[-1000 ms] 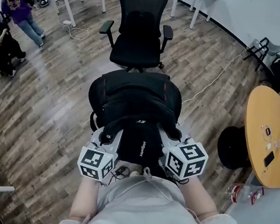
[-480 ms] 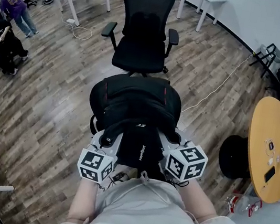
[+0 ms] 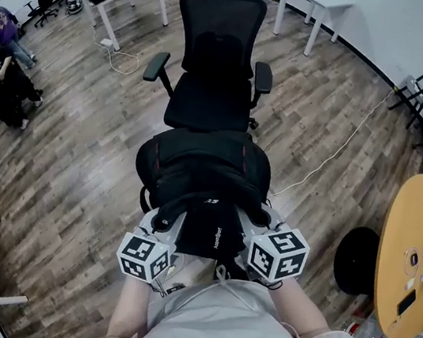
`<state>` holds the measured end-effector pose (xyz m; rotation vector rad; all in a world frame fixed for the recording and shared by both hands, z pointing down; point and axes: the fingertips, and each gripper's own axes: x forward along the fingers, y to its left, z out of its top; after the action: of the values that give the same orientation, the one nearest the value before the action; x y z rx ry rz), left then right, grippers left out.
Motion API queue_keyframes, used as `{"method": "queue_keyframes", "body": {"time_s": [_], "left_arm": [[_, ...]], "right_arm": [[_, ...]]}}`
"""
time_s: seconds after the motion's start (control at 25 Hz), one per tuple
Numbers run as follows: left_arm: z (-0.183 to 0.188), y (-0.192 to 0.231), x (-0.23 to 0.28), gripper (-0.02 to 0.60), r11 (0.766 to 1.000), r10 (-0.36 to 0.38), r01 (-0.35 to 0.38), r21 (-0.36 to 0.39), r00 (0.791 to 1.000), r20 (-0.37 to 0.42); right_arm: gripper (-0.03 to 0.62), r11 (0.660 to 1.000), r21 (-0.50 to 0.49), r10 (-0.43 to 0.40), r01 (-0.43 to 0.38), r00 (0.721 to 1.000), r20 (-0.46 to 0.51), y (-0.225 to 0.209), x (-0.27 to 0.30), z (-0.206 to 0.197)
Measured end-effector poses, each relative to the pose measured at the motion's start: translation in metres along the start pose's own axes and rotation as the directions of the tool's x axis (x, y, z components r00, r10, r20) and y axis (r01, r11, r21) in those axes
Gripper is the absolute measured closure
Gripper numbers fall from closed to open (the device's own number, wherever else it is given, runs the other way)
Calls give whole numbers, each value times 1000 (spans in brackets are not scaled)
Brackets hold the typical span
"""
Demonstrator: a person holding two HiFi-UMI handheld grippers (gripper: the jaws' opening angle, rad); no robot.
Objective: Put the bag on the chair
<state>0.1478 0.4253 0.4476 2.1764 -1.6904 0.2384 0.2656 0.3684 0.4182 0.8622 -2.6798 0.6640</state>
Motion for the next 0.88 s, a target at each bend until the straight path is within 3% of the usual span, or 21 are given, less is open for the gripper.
{"method": "queue_keyframes", "body": {"time_s": [0.4,0.88], "left_arm": [[56,19,146,541,998,-35,37,-57,999,33],[93,74,237,543,994,-93,93,-63,996,-4]], "right_arm": [[582,999,-19,-33,34,999,29,-115,59,79],[583,997,0,-83,83,997,0,-170,134,128]]}}
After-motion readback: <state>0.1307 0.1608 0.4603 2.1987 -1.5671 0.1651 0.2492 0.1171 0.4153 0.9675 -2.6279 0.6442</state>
